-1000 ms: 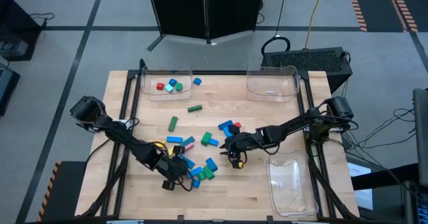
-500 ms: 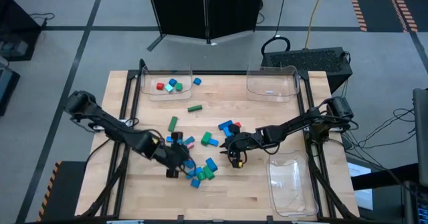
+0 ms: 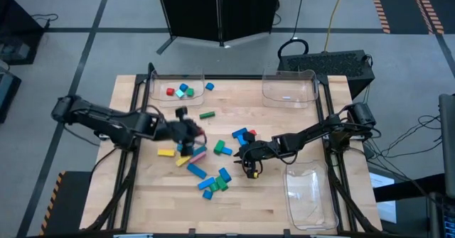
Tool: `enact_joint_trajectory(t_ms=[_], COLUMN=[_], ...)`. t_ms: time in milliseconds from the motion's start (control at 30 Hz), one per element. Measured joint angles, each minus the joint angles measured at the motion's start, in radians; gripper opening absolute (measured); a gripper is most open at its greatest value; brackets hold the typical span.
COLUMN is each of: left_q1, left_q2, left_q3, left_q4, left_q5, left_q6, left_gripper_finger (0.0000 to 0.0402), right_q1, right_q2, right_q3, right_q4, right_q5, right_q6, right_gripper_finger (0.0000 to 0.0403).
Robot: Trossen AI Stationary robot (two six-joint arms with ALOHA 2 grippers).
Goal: Sort blocks by size
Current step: Put the red half-circle block into the top left transparent bin
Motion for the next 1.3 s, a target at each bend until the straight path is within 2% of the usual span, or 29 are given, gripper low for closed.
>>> enact_joint_trajectory(t_ms=[267, 533, 833, 1167, 1300], left_q1=[0.233, 0.495, 0.749, 0.959, 1.024], left_q2=[-0.012, -0.012, 0.000, 0.167, 0.241], left_q3=[0.000, 0.000, 0.000, 0.000, 0.000], left_q4=[0.010, 0.042, 0.029, 0.046, 0.069], left_q5=[-0.086, -0.090, -0.086, 0.093, 0.199], left_q6=[-0.006, -0.056, -0.109, -0.132, -0.132], left_gripper_finger=[0.0101, 0.0100, 0.0100, 0.0099, 0.0099], right_q1=[0.000, -0.001, -0.006, -0.011, -0.011], right_q2=[0.000, 0.000, 0.000, 0.000, 0.000], right_q3=[0.000, 0.000, 0.000, 0.000, 0.000], right_q4=[0.009, 0.009, 0.009, 0.009, 0.009], right_q5=[0.000, 0.051, 0.056, 0.056, 0.056], right_q6=[-0.003, -0.003, -0.003, -0.002, -0.002], right_gripper_finger=[0.0100, 0.0100, 0.0100, 0.0100, 0.0100])
